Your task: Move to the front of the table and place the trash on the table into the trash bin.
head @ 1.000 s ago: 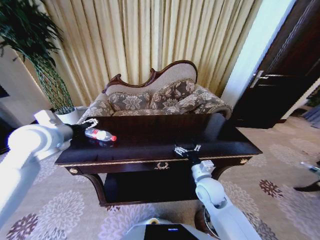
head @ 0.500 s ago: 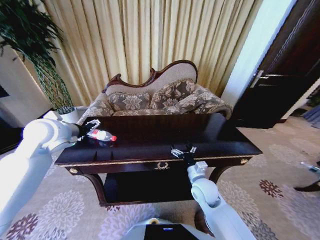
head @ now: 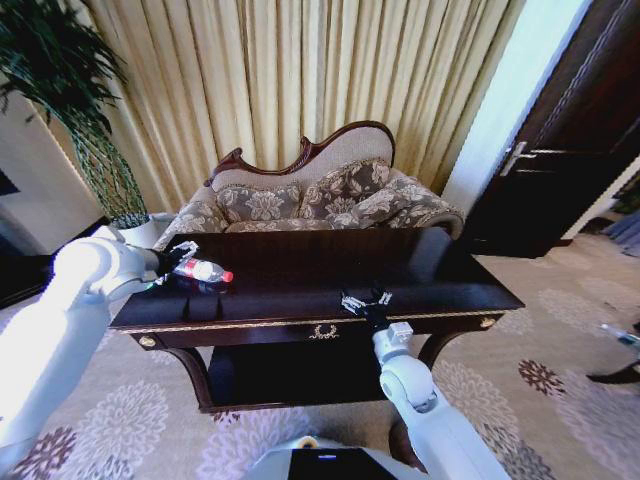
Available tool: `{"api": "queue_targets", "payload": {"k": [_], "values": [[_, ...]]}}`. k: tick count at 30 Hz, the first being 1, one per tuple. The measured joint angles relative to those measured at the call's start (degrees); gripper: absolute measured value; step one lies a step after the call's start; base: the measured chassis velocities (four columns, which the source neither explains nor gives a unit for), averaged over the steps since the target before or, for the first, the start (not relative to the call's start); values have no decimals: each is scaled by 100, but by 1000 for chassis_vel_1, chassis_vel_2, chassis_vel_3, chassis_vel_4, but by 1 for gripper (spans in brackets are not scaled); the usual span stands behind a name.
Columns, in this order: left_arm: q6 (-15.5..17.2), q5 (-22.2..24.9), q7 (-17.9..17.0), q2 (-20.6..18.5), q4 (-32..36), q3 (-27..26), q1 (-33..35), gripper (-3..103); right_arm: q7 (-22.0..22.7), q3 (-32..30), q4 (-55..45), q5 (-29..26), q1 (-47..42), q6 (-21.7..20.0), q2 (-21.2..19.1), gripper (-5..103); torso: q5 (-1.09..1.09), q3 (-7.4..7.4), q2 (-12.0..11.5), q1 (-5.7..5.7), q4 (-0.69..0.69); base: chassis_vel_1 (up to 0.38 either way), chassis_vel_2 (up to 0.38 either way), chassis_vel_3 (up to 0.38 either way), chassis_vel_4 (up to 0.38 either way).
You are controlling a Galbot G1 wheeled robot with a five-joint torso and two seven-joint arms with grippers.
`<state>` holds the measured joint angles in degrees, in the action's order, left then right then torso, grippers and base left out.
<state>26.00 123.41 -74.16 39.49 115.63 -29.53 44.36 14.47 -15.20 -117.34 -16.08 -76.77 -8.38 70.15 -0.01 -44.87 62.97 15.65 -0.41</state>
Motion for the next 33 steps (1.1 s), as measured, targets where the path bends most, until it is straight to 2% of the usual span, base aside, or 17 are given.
{"api": "queue_targets", "payload": {"k": [3,7,21,33], "values": [[50,-44,48,-33,121,-72,92,100,9,-35,-134,-182,45,-9,24,100,5,-2,-1,0,0,0,0,0,0],[84,-89,71,-36,154,-139,187,100,53,-106,-411,-392,113,-67,-24,100,2,-2,-1,0,1,0,0,0,0],[147,-78,90,-56,-1,-395,397,100,51,-398,-1092,-960,243,-340,-470,100,1,-1,-1,0,1,0,0,0,0],[161,-13,75,-29,-353,-112,13,100,28,-738,-1162,-1453,483,-490,-827,100,1,-1,-1,0,0,0,0,0,0]]}}
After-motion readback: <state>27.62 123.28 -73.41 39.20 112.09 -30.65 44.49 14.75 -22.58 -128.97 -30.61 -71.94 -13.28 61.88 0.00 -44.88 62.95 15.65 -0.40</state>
